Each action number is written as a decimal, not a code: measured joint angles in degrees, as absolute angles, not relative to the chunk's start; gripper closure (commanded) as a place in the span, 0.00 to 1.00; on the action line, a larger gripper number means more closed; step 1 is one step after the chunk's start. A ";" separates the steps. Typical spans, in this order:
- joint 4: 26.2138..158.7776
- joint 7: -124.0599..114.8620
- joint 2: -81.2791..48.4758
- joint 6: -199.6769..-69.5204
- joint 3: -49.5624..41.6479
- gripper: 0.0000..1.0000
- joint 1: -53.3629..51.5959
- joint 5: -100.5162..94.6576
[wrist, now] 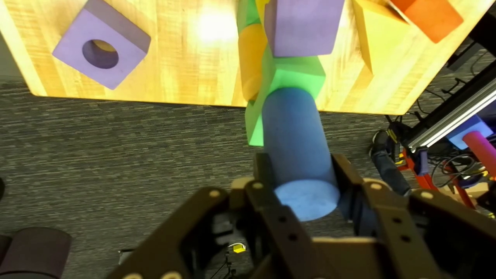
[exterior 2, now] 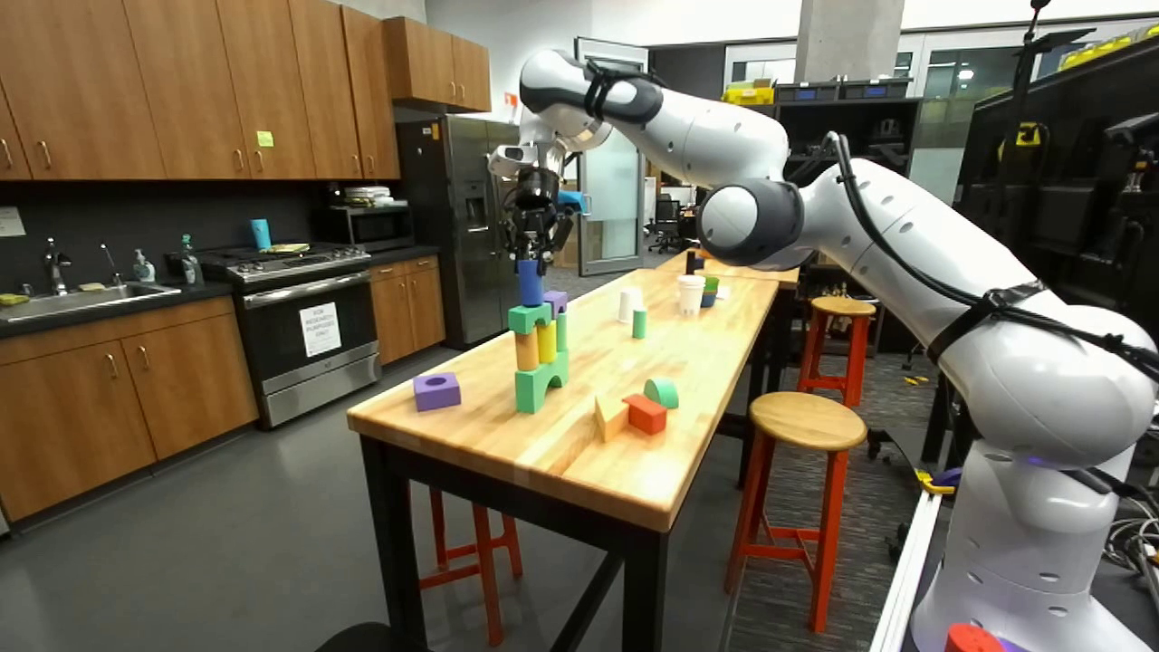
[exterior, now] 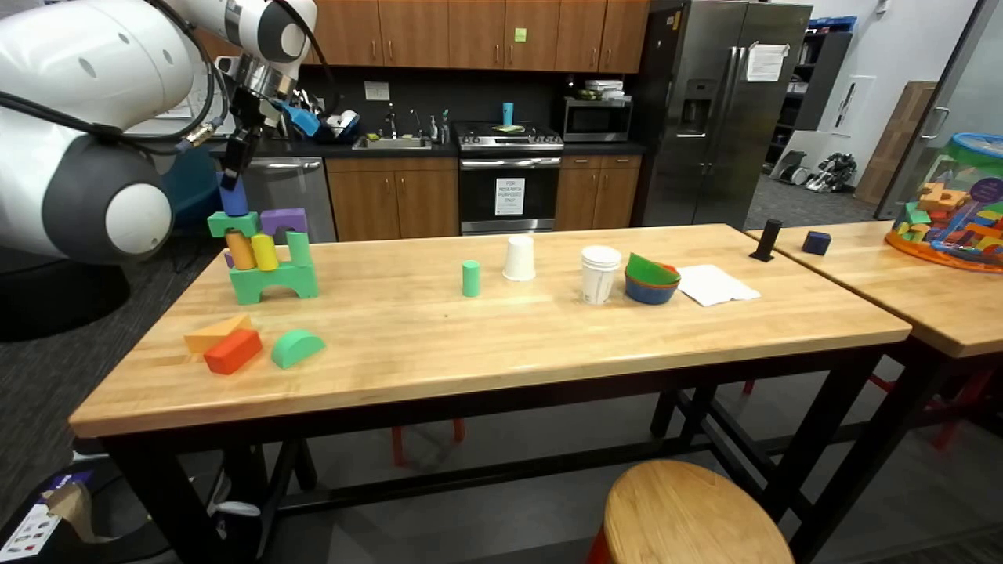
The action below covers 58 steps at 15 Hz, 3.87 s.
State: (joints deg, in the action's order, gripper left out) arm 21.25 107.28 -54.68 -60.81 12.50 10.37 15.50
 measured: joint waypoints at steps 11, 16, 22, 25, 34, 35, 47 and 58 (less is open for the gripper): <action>21.25 107.28 -54.68 -60.81 12.51 0.34 10.37 15.51; 21.26 107.17 -54.78 -60.73 12.51 0.02 10.35 15.51; 21.20 106.10 -55.03 -57.96 12.52 0.00 10.26 15.51; 20.86 104.48 -54.29 -56.96 12.51 0.00 10.26 15.51; 20.27 90.23 -47.53 -57.91 12.23 0.00 12.13 16.68; 20.26 88.00 -47.19 -58.70 12.23 0.00 13.22 17.29; 20.54 77.03 -47.05 -67.81 11.39 0.00 19.21 18.08; 21.24 56.32 -50.33 -89.60 11.77 0.00 18.76 20.84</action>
